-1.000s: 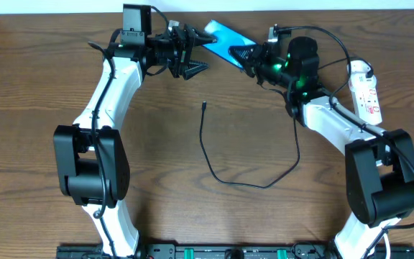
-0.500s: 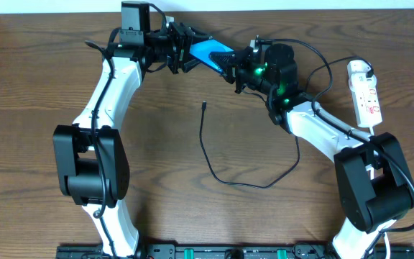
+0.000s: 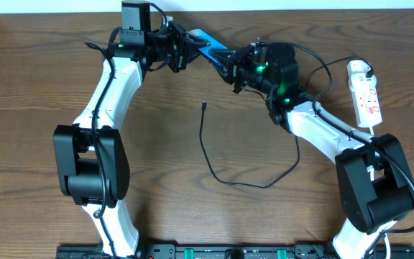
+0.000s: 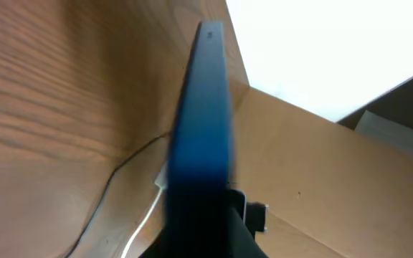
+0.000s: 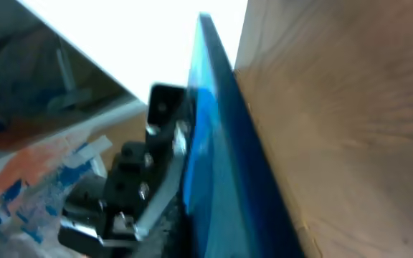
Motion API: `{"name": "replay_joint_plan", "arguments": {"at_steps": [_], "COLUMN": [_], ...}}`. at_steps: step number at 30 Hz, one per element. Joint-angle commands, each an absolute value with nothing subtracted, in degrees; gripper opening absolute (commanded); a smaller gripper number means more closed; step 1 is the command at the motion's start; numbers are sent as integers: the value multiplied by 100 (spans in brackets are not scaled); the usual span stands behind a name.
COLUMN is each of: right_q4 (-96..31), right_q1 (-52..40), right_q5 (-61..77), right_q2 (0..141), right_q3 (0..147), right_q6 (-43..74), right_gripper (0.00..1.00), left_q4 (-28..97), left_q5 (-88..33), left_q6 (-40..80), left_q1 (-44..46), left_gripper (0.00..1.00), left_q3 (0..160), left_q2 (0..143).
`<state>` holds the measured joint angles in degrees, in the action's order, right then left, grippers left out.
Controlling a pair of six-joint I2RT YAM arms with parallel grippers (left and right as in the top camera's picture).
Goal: Plug charger to phone and switch on socket
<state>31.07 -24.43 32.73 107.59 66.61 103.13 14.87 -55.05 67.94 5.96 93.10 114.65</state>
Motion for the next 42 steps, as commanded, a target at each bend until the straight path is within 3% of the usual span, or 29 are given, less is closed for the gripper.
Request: {"name": "replay_joint_plan", "arguments": {"at_steps": [1, 5, 9, 16, 18, 23, 30, 36, 42], "right_q4": [3033, 2947, 2567, 1634, 1267, -565, -3378, -4434, -4729], "right_q1": [-2506, -2311, -2008, -1643, -1693, -2209, -3006, -3341, -3544], "right_q5": [3658, 3658, 3688, 3656, 3612, 2829, 1638, 1350, 1052], "right_q2": [10615, 10615, 10615, 10615, 10615, 10650, 11695, 12785, 13260], "right_q3": [6685, 6685, 6685, 6685, 6685, 7081, 9513, 10853, 11013], "right_q6": [10095, 9190, 7946, 6230, 5776, 4812, 3815, 3809, 4023], "right_gripper": [41, 64, 75, 52, 55, 48, 43, 38, 41], "left_q4": [1317, 1234, 1297, 1319, 1319, 1319, 1317, 1319, 1319], "left_q5": [-5264, -5391, -5712, -6521, -6726, -7032, -7028, -7032, -7032], "left_q6": [6641, 6178, 5669, 5489, 5494, 5736, 5907, 5922, 5922], "left_q1": [548, 360, 43, -543, -670, -958, -1299, -1568, -1638], "left_gripper": [7, 7, 7, 7, 7, 7, 7, 7, 7], "left_q3": [9362, 9362, 9362, 9360, 9360, 9360, 9360, 9360, 9360], "left_q2": [11371, 11371, 11373, 11373, 11373, 11373, 11373, 11373, 11373]}}
